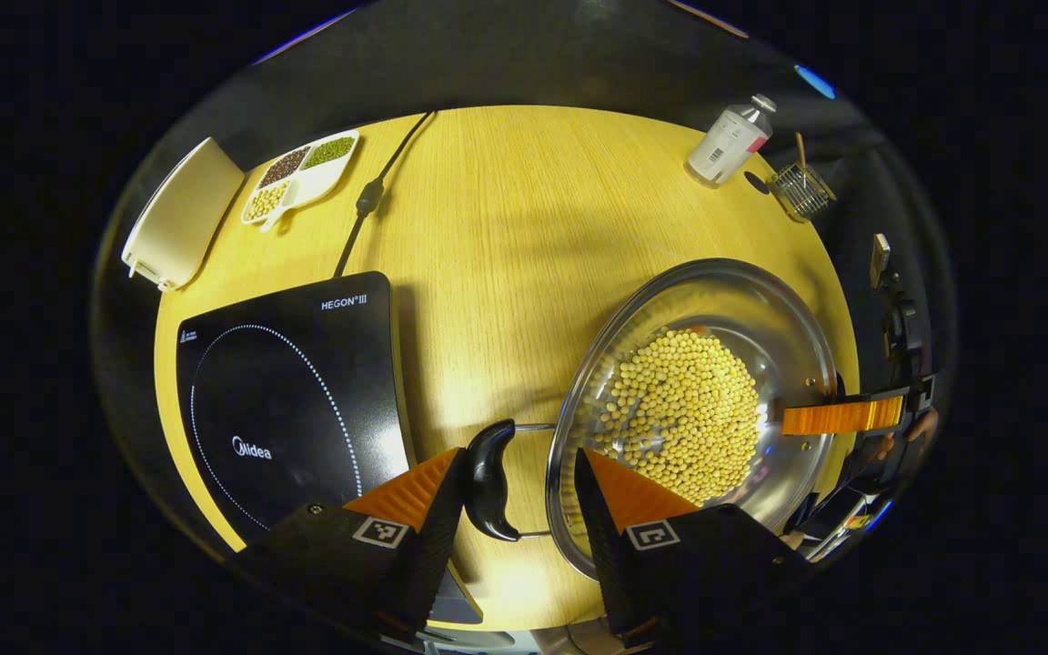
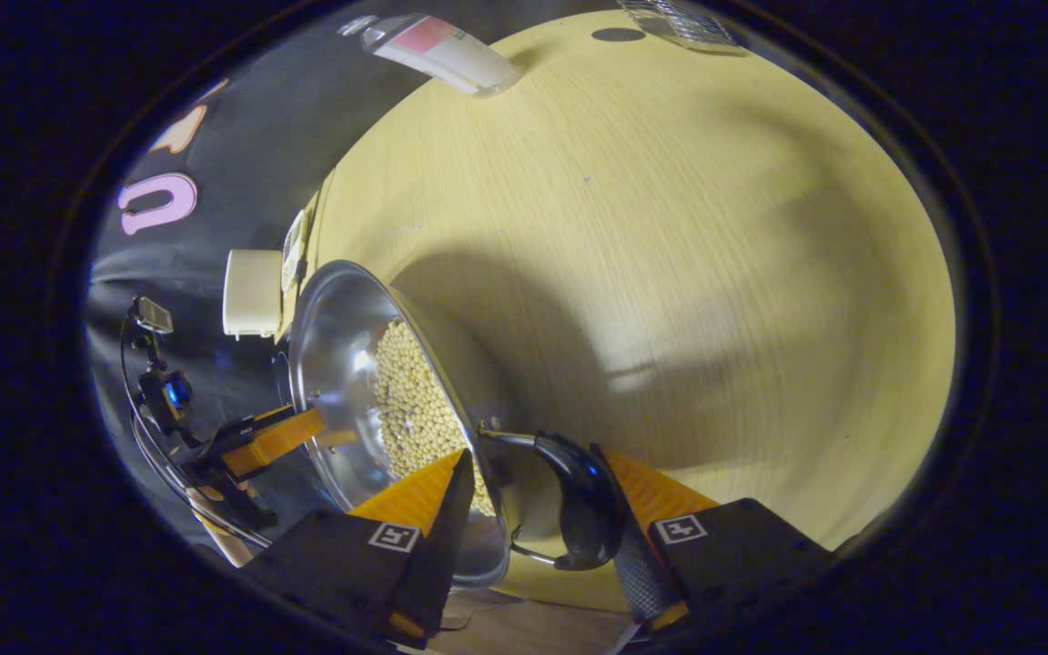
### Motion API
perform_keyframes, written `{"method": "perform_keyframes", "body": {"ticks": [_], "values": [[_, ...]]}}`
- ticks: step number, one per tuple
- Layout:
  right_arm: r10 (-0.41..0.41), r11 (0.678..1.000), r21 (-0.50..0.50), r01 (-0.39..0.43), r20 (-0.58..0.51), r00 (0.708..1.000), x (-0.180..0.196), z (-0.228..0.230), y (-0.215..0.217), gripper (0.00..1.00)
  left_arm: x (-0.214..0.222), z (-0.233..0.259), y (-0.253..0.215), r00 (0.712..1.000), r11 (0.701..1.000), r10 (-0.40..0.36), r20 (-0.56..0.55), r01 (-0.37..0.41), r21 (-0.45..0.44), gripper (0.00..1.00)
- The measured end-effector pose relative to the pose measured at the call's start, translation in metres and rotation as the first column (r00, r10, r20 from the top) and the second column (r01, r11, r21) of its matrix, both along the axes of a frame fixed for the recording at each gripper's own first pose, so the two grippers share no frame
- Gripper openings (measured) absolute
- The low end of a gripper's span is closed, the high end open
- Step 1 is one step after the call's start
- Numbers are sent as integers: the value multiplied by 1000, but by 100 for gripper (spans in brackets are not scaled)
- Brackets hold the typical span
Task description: First push the handle of the pot to place it horizontally, then grasp the pot with both hands and set it on the induction cooktop.
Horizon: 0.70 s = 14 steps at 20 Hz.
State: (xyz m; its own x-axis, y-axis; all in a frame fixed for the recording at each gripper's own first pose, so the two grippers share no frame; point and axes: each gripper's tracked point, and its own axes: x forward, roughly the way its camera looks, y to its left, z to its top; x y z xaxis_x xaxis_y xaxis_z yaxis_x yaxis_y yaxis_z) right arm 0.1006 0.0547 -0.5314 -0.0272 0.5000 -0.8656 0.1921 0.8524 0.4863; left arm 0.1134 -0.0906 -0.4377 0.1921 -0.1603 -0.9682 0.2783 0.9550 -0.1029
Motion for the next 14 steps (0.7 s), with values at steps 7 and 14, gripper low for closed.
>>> {"method": "perform_keyframes", "body": {"ticks": [7, 14], "values": [[0, 1000, -31, -1, -7, 1000, -1, -6, -10, 51, -6, -34, -1, 992, 996, 64, -110, -70, -47, 72], [15, 999, -31, -16, -15, 1000, -1, -11, -7, 53, -5, -35, 1, 992, 997, 55, -116, -61, -43, 69]]}}
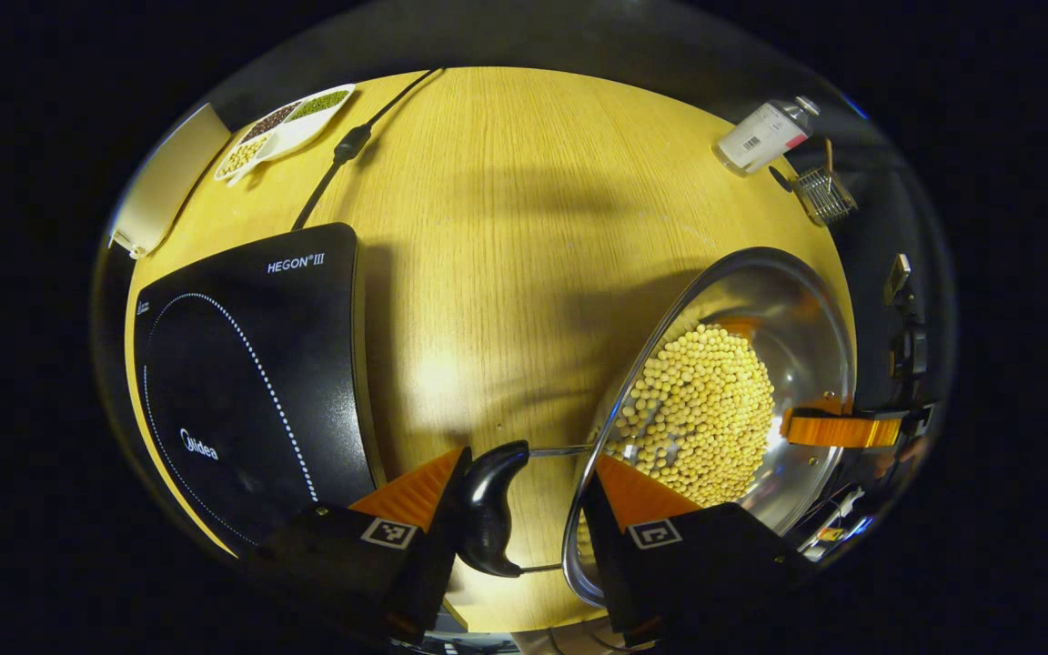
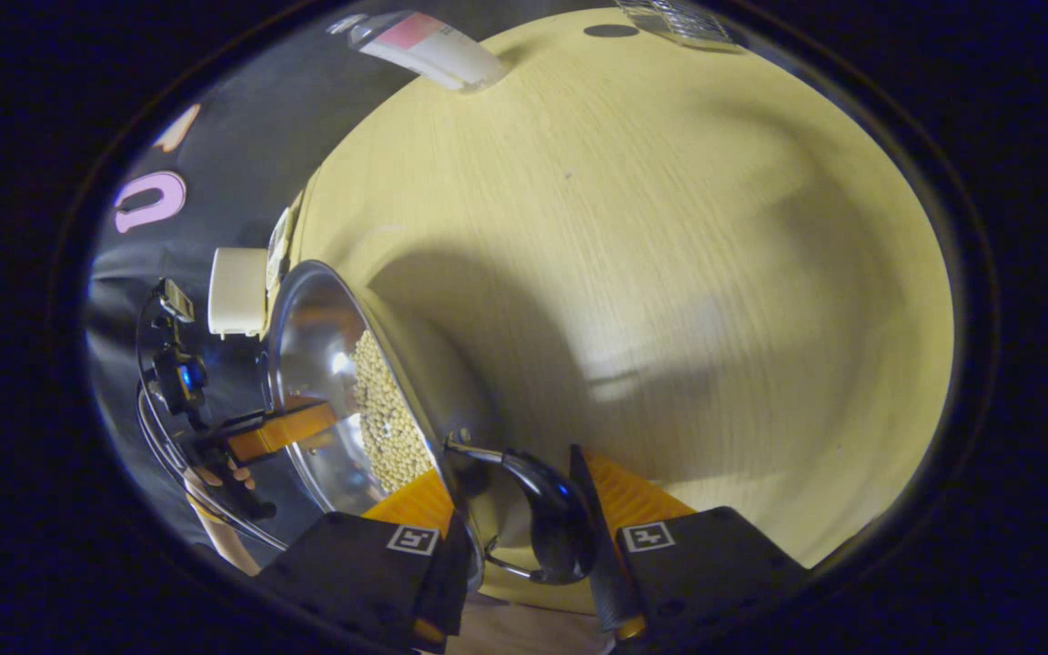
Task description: First push the handle of the pot to place it horizontally, then grasp the pot with both hands and set it on the induction cooktop.
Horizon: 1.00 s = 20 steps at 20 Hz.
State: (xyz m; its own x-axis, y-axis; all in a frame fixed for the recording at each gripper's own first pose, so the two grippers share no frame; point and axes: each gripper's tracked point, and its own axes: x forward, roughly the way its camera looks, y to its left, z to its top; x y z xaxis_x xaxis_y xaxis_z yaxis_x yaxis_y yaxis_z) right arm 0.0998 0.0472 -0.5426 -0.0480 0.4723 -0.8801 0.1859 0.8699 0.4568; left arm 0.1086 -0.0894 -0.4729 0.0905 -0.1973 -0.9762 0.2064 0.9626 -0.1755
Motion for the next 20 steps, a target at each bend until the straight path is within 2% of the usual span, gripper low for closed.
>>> {"method": "perform_keyframes", "body": {"ticks": [3, 5, 6, 7, 9, 10, 12, 14, 15, 18, 19, 20], "values": [[5, 1000, -13, -5, 12, 1000, 0, 0, -1, 51, -1, 1, -1, 1000, 1000, 18, -1, -18, 6, 67], [30, 997, -72, -27, 35, 999, 1, -2, -12, 50, -6, 4, -4, 1000, 1000, 26, -5, -26, 15, 68], [36, 995, -98, -32, 43, 998, 0, -1, -18, 56, -10, 5, -7, 1000, 1000, 24, -9, -24, 10, 66], [32, 994, -108, -27, 51, 998, -2, 3, -24, 53, -14, 8, -11, 1000, 1000, 18, -9, -18, 6, 65], [35, 993, -117, -27, 65, 997, -6, 12, -32, 56, -20, 16, -19, 1000, 1000, 5, 0, -5, -3, 67], [33, 992, -121, -24, 73, 997, -8, 17, -35, 51, -21, 20, -22, 1000, 1000, -2, 7, 2, -7, 66], [22, 992, -127, -11, 87, 996, -11, 24, -41, 51, -26, 27, -27, 1000, 1000, -12, 15, 12, -12, 66], [14, 992, -130, -2, 92, 996, -20, 32, -45, 51, -32, 34, -29, 1000, 1000, -24, 21, 24, -14, 66], [12, 991, -131, 1, 96, 995, -24, 36, -46, 51, -36, 37, -30, 999, 999, -29, 24, 29, -14, 62], [-5, 991, -131, 19, 101, 995, -43, 48, -48, 51, -49, 46, -29, 998, 999, -45, 34, 46, -20, 64], [-10, 991, -133, 23, 100, 995, -50, 51, -48, 56, -54, 49, -27, 998, 999, -49, 37, 50, -22, 64], [-13, 990, -135, 26, 99, 995, -58, 56, -48, 55, -60, 52, -26, 998, 998, -53, 37, 54, -23, 64]]}}
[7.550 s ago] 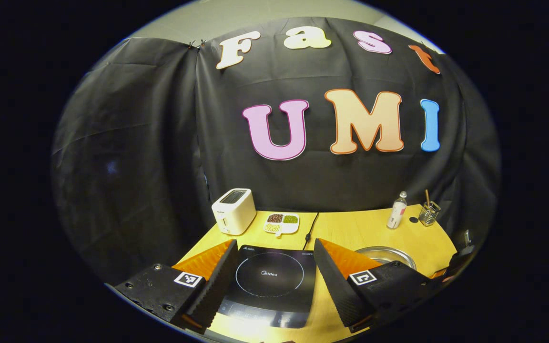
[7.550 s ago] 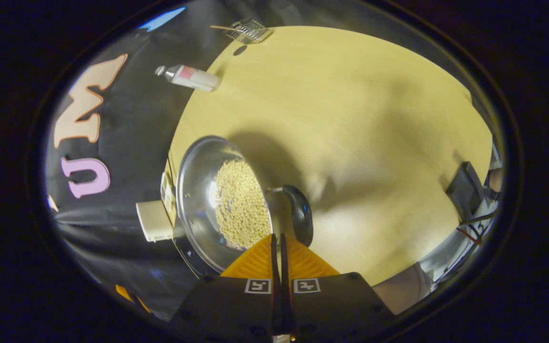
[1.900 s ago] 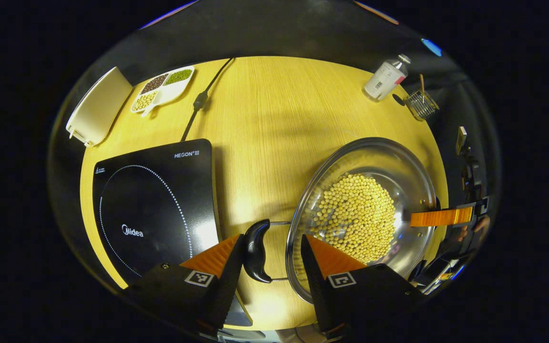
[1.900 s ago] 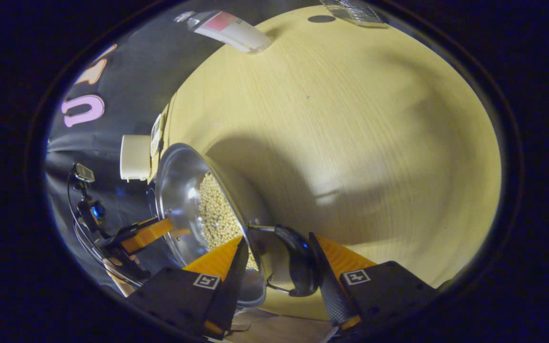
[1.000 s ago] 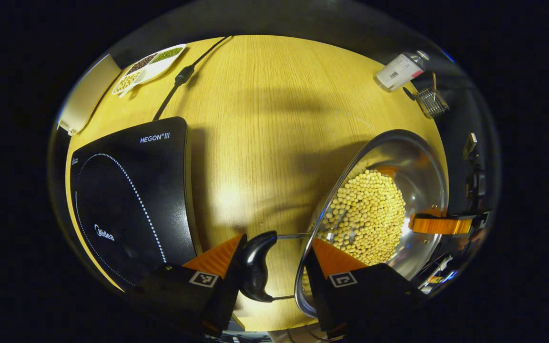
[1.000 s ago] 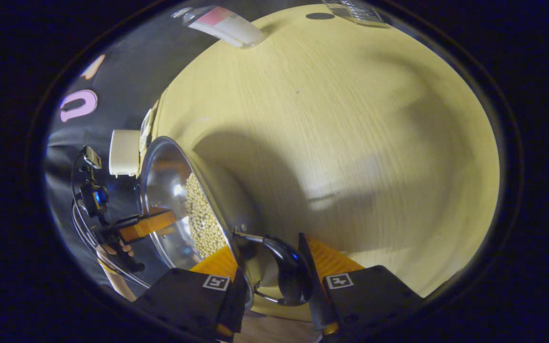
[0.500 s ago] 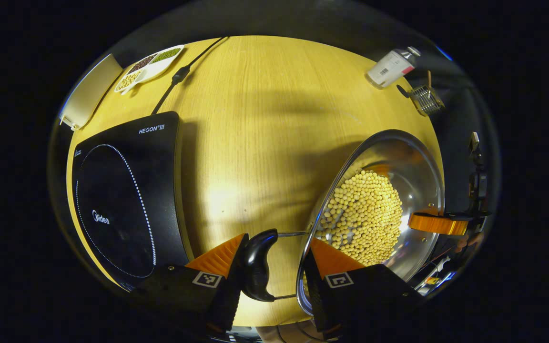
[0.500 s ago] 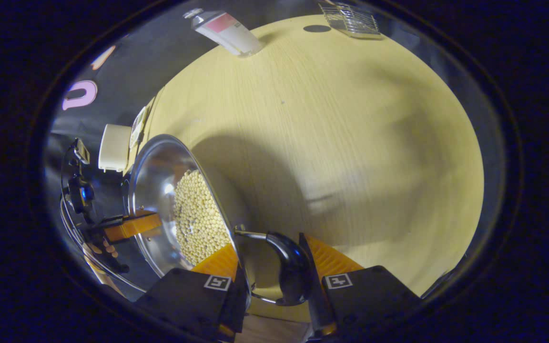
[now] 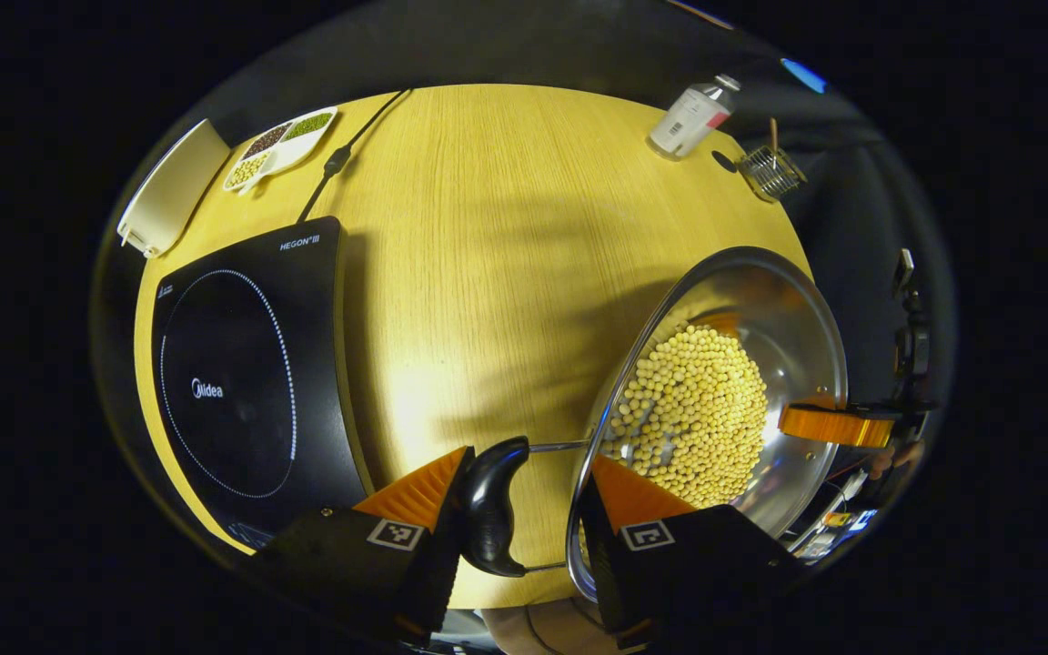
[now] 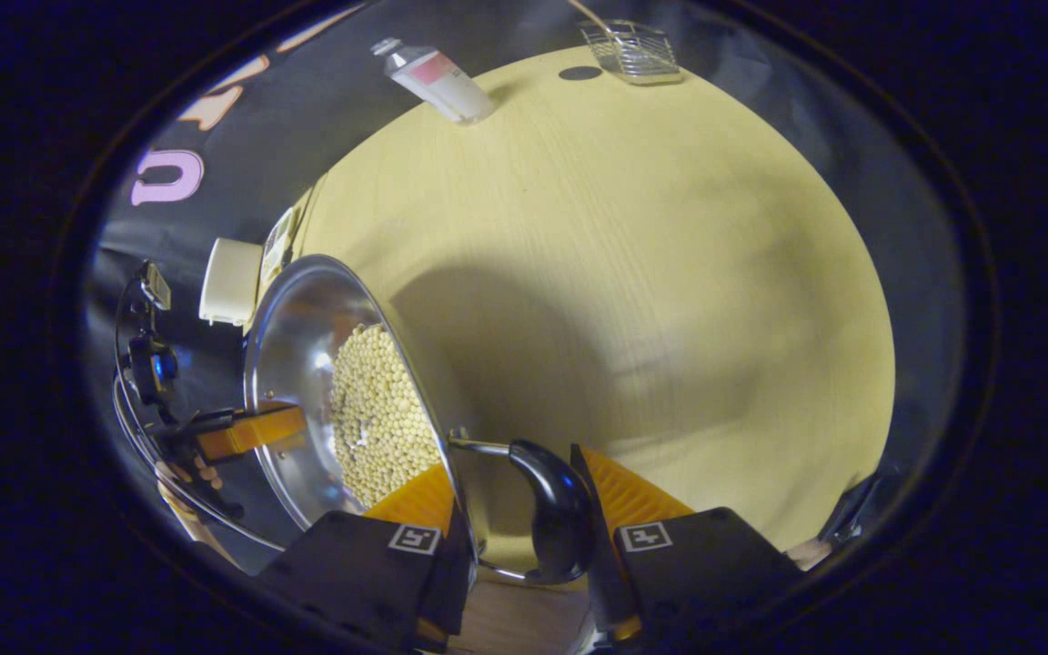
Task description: First push the handle of the pot to place it horizontally, then grasp the pot with both hands and set it on the induction cooktop.
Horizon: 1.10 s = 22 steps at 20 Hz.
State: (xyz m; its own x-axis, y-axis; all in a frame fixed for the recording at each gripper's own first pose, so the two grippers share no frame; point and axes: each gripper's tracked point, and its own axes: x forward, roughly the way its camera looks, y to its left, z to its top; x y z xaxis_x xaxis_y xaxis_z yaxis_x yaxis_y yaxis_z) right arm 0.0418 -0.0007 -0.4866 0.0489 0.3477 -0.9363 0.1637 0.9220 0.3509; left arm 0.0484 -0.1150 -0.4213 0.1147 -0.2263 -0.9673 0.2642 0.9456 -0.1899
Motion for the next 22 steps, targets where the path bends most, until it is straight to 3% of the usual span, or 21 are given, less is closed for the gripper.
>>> {"method": "perform_keyframes", "body": {"ticks": [2, 3, 5, 6, 9, 14, 15, 16, 17, 20, 21, 22], "values": [[-3, 1000, -11, 3, 1, 1000, -14, 8, 1, 51, -13, 5, 5, 1000, 1000, -6, 1, 6, -5, 64], [1, 1000, -19, -1, 7, 1000, -21, 11, 2, 56, -20, 6, 8, 1000, 1000, -9, 2, 9, -7, 64], [12, 999, -34, -12, 15, 1000, -30, 18, 3, 51, -33, 10, 17, 1000, 1000, -4, 0, 4, -11, 64], [17, 999, -38, -16, 20, 1000, -35, 22, 7, 56, -40, 12, 23, 1000, 1000, 6, -2, -6, -13, 64], [34, 999, -42, -33, 35, 999, -47, 33, 24, 56, -54, 21, 44, 1000, 1000, 23, 7, -23, -20, 67], [26, 999, -48, -23, 59, 998, -73, 53, 68, 56, -59, 35, 86, 999, 999, 11, 47, -9, -41, 64], [14, 999, -50, -11, 63, 998, -75, 56, 78, 51, -60, 37, 97, 998, 999, 2, 56, 1, -47, 64], [-2, 999, -53, 6, 63, 998, -78, 59, 90, 56, -58, 41, 108, 998, 999, -10, 64, 13, -51, 64], [-18, 998, -58, 22, 63, 998, -83, 63, 101, 51, -54, 43, 118, 997, 998, -23, 72, 27, -56, 64], [-52, 996, -74, 58, 74, 996, -93, 73, 139, 51, -44, 46, 153, 995, 995, -57, 86, 63, -74, 66], [-63, 995, -78, 69, 77, 995, -96, 75, 152, 56, -40, 47, 163, 994, 994, -67, 90, 74, -76, 66], [-72, 994, -81, 79, 80, 994, -98, 76, 166, 51, -37, 48, 175, 992, 993, -78, 94, 85, -77, 64]]}}
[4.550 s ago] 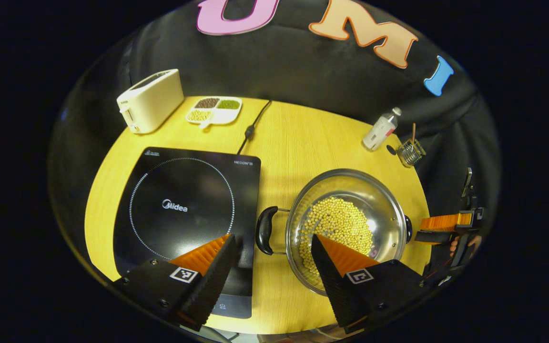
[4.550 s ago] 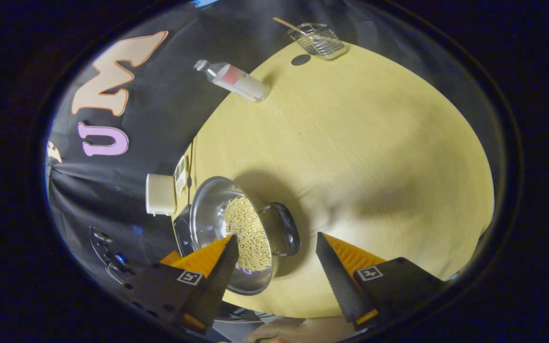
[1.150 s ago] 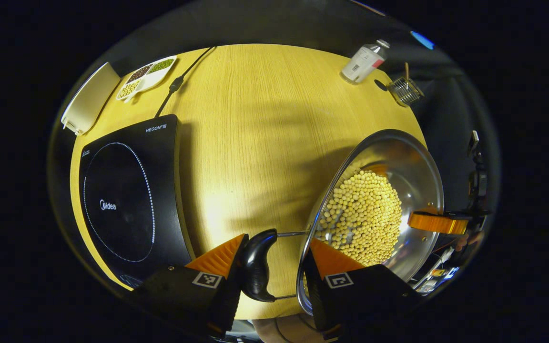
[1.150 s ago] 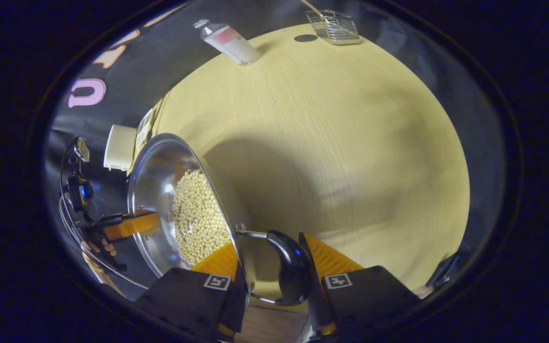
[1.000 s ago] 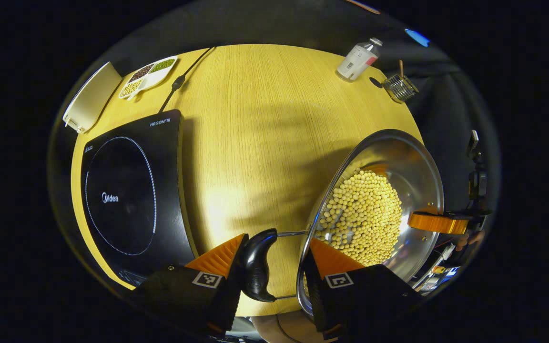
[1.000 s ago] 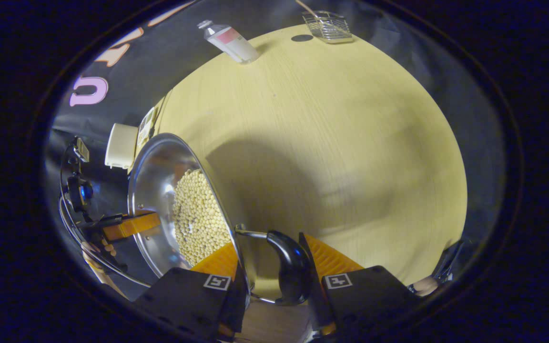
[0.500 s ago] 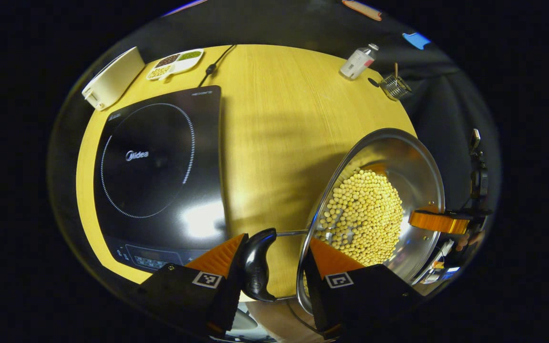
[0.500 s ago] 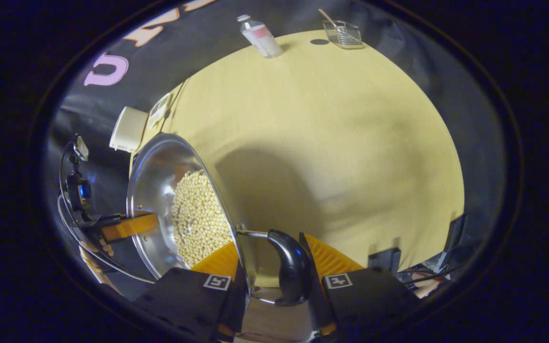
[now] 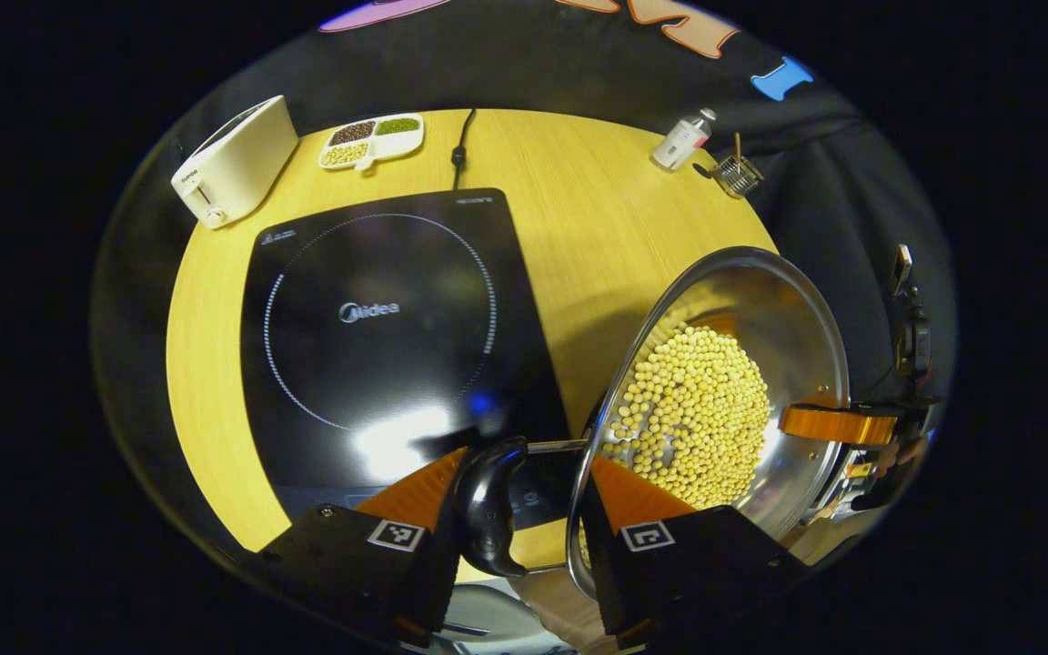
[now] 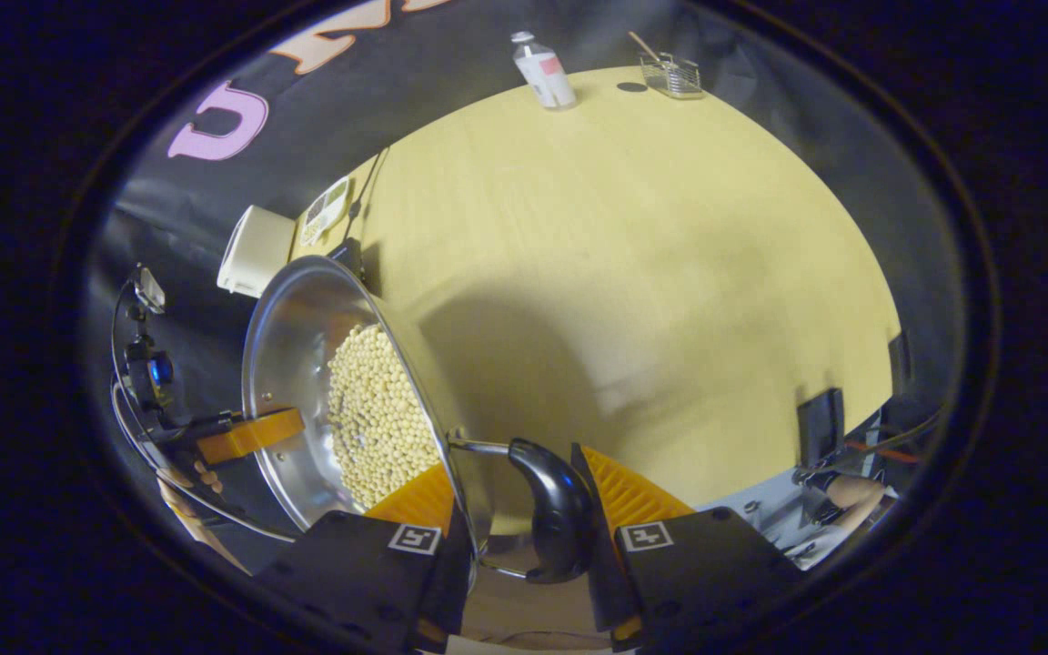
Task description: First push the handle of the pot to place it horizontally, then grasp the pot with both hands and set it on the induction cooktop.
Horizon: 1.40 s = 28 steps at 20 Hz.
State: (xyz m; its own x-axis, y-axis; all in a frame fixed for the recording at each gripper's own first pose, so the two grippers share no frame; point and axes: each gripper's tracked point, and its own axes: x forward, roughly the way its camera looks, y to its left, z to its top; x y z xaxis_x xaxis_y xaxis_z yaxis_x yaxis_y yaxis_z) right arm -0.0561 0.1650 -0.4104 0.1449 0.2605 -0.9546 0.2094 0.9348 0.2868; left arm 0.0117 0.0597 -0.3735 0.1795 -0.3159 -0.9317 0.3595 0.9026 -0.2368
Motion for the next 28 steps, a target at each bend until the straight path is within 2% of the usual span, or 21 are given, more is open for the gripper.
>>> {"method": "perform_keyframes", "body": {"ticks": [3, 4, 11, 15, 16, 28], "values": [[-18, 1000, -15, 18, 14, 1000, -1, 2, 37, 51, 14, -1, 34, 1000, 1000, -21, 16, 21, -8, 64], [-23, 999, -22, 23, 22, 1000, 0, 4, 46, 57, 19, -1, 43, 999, 1000, -25, 21, 25, -14, 64], [-38, 999, -36, 39, 39, 999, 10, 3, 98, 57, 46, -6, 89, 998, 999, -45, 52, 47, -27, 64], [-29, 999, -17, 30, 51, 998, 23, -6, 123, 57, 59, -9, 111, 997, 999, -33, 67, 34, -16, 65], [-25, 1000, -9, 26, 53, 998, 28, -9, 130, 51, 65, -10, 116, 997, 999, -30, 75, 30, -9, 64], [4, 995, 102, -15, 111, 994, 89, -42, 185, 50, 107, -22, 163, 990, 996, 58, 130, -67, 59, 64]]}}
